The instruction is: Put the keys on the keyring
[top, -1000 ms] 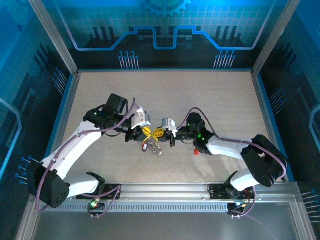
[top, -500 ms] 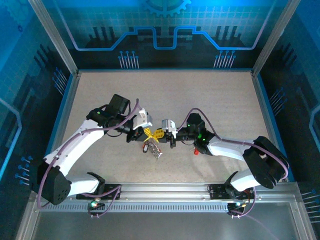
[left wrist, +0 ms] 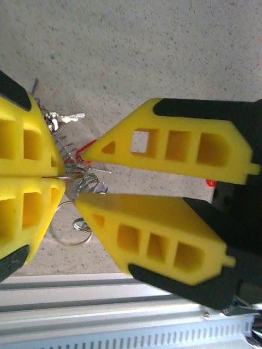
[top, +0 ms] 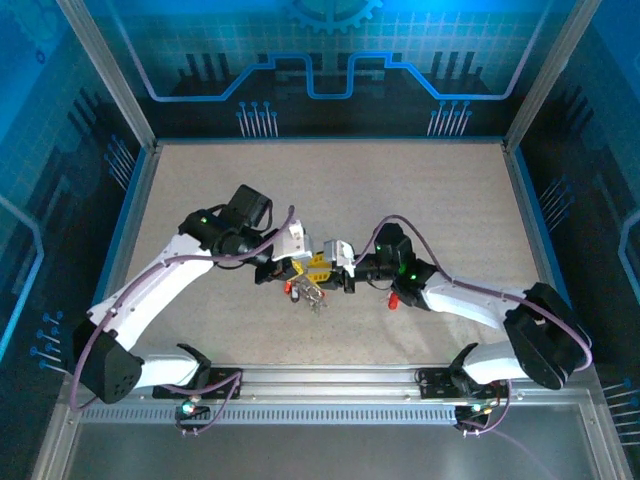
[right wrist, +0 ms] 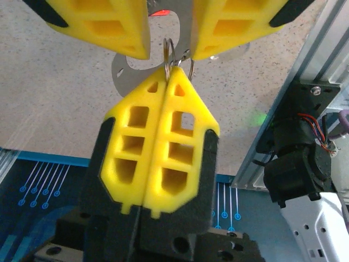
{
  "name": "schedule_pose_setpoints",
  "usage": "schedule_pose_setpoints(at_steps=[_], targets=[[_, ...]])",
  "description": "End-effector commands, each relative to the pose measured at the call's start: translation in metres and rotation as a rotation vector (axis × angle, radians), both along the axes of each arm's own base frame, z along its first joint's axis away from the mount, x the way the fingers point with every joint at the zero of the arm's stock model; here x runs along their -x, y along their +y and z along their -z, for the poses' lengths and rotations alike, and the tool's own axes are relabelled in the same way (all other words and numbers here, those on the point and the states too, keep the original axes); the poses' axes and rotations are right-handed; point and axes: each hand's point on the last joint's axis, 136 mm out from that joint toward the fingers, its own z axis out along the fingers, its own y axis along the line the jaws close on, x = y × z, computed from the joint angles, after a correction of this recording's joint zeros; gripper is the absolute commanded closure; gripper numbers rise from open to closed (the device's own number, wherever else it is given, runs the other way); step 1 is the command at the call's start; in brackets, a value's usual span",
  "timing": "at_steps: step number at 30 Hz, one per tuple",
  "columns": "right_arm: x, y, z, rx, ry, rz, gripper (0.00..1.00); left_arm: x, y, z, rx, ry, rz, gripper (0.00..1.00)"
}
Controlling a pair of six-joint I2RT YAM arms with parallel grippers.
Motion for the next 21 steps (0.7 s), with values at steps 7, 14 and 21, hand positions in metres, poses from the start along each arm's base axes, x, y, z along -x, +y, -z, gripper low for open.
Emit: schedule_pose_setpoints(at_steps=[7,14,21], targets=[[-0.001,-0.003,0.004,0.077,-0.011,-0.013,0.72,0.011,0.005,-0.008,-0.168,0.062,0.045,1.00],[-0.004,0.004,0.002,0.045,0.019,-0.021,0.73,0.016,-0.005,-0.010,-0.162,0.099,0.075,1.00],[-0.001,0.009,-0.001,0.013,0.037,-0.047,0.73,0.011,-0.010,-0.014,-0.148,0.104,0.060,1.00]])
